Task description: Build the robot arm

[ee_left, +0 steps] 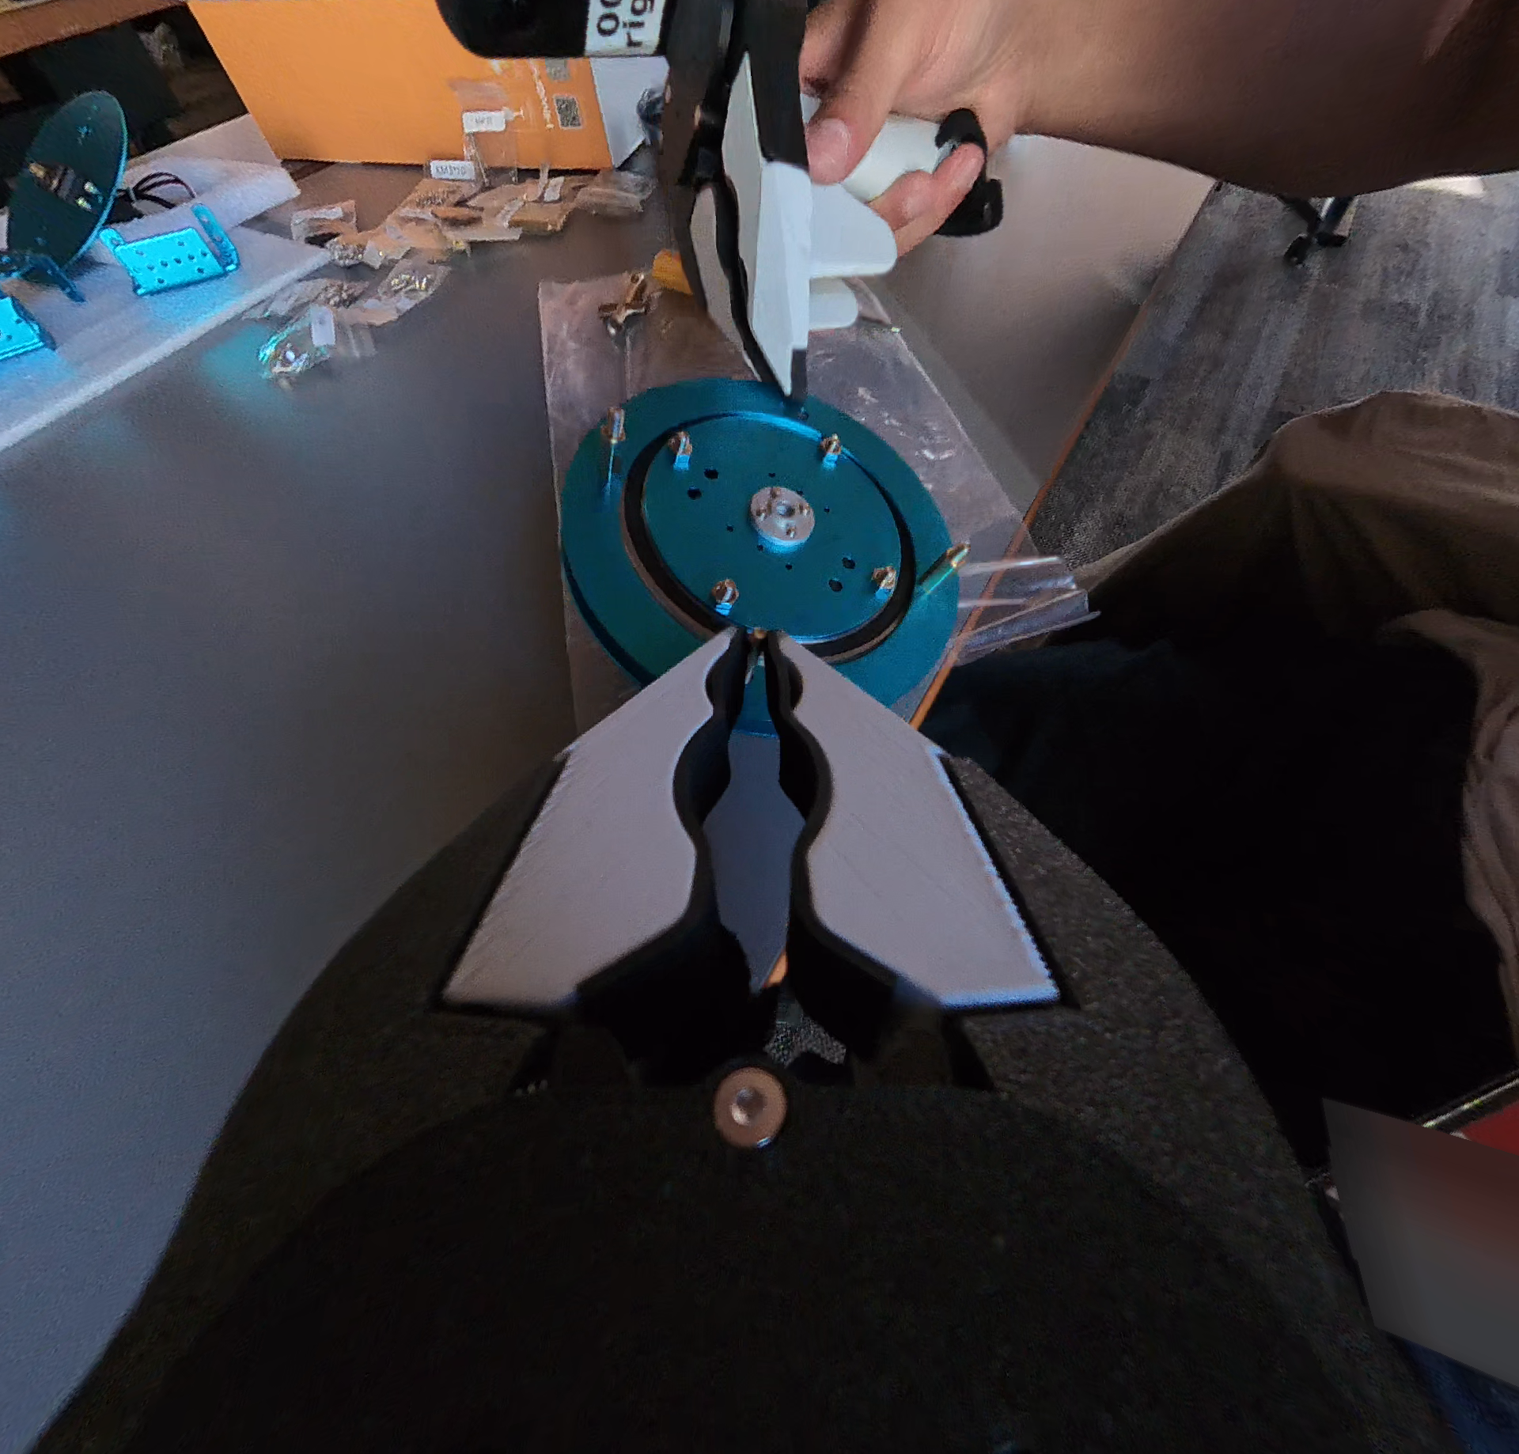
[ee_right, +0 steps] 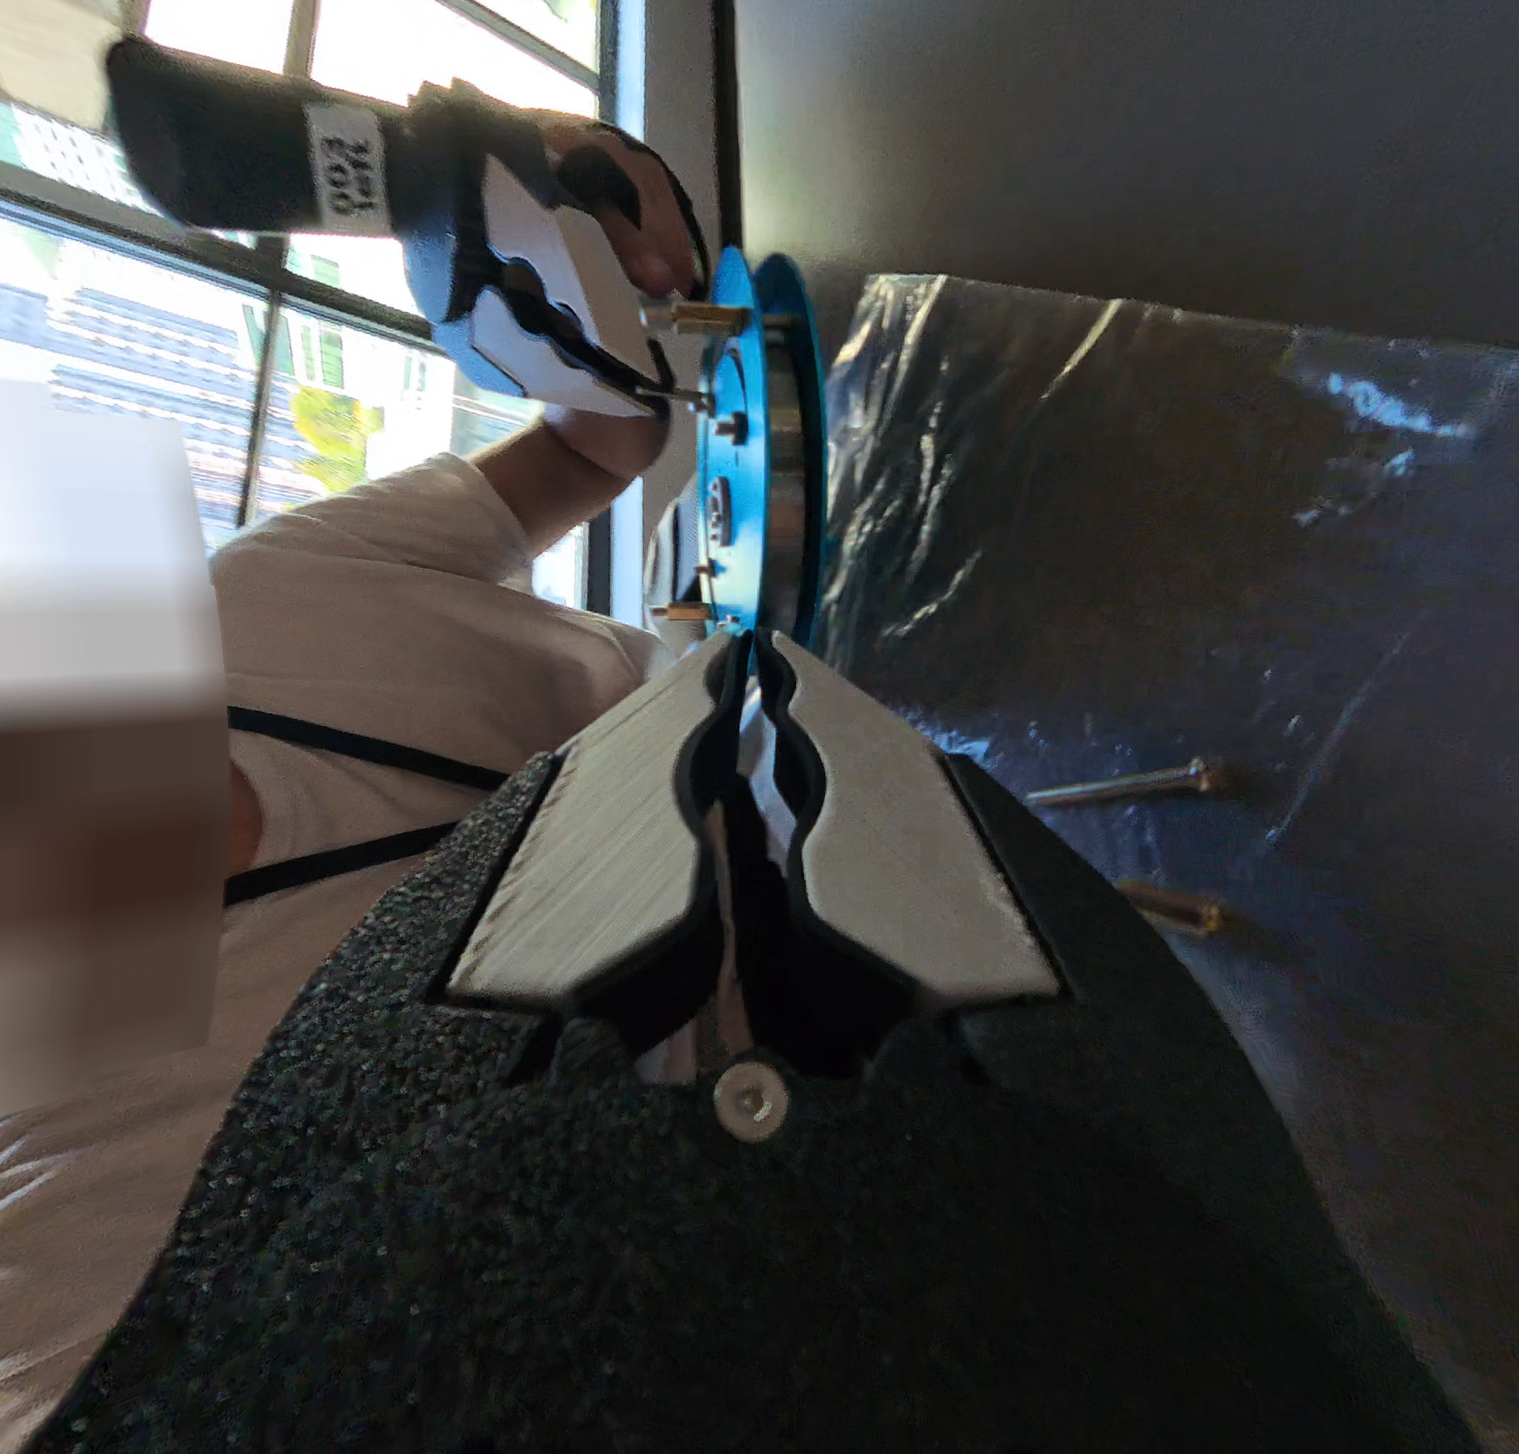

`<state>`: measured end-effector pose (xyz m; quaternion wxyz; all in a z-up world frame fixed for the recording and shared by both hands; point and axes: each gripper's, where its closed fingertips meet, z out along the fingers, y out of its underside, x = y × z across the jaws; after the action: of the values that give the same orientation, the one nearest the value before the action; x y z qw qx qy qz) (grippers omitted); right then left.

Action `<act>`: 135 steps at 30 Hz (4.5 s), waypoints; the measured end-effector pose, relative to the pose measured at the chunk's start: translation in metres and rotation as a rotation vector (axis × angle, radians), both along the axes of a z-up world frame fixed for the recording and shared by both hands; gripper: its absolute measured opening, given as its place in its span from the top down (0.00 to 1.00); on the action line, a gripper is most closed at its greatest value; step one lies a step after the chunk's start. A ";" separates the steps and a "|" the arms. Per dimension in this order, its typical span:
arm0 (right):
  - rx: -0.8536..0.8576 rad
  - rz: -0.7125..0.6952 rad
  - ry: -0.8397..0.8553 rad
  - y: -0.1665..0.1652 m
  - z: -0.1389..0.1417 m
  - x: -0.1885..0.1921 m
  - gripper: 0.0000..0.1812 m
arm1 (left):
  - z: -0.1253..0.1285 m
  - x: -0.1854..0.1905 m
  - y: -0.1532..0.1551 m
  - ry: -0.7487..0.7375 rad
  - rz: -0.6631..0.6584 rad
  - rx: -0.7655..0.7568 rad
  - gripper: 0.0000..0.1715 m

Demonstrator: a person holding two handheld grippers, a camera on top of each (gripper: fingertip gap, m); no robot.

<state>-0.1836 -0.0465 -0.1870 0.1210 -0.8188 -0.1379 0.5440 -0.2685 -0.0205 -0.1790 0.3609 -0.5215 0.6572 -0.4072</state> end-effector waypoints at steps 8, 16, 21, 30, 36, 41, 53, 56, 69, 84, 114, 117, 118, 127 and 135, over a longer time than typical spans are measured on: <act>0.049 -0.077 -0.186 -0.014 0.015 0.061 1.00 | 0.005 0.059 -0.018 0.021 -0.116 0.036 0.98; 0.003 -0.075 -0.173 -0.010 -0.018 0.087 0.98 | -0.018 0.085 -0.006 0.124 -0.120 -0.002 0.99; 0.011 0.026 -0.080 -0.015 -0.017 0.074 0.79 | -0.019 0.082 0.001 0.167 -0.124 -0.032 0.98; -0.091 -0.022 0.125 0.011 -0.002 0.075 0.70 | -0.020 0.082 0.006 0.186 -0.087 -0.043 0.99; -0.047 -0.011 -0.036 0.009 -0.015 0.073 0.77 | -0.019 0.083 0.009 0.180 -0.071 -0.038 0.99; 0.180 -0.071 -0.235 0.024 -0.007 0.088 0.78 | -0.028 0.082 0.009 0.204 -0.068 -0.033 0.99; 0.729 -0.062 -0.656 0.049 -0.020 0.057 0.88 | -0.018 0.083 0.009 0.173 -0.063 -0.012 0.99; 0.703 -0.059 -0.659 0.051 -0.023 0.056 0.93 | -0.018 0.084 0.008 0.177 -0.069 -0.006 0.99; 0.711 0.023 -0.596 0.048 -0.022 0.042 0.98 | -0.018 0.089 0.009 0.171 -0.041 0.035 0.99; 0.760 0.010 -0.639 0.013 -0.008 0.065 0.96 | -0.018 0.077 0.003 0.167 -0.035 0.033 0.99; -0.016 -0.327 0.138 -0.005 -0.009 0.061 0.74 | -0.013 0.073 -0.013 0.101 -0.052 0.011 0.99; -0.048 -0.317 0.167 -0.001 -0.010 0.059 0.73 | -0.005 0.073 -0.031 0.073 -0.117 -0.028 0.99; -0.054 -0.307 0.178 -0.001 -0.009 0.058 0.72 | -0.006 0.072 -0.035 0.083 -0.129 -0.015 0.99; -0.057 -0.219 0.064 -0.014 -0.018 0.059 0.87 | -0.018 0.065 -0.023 0.122 -0.069 0.045 0.99; -0.090 -0.277 0.075 -0.008 -0.026 0.063 0.98 | -0.018 0.068 -0.021 0.107 -0.055 0.036 0.99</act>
<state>-0.1209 -0.0542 -0.2134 0.1631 -0.8137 0.0058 0.5579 -0.2002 -0.0417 -0.1967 0.3231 -0.5179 0.6968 -0.3766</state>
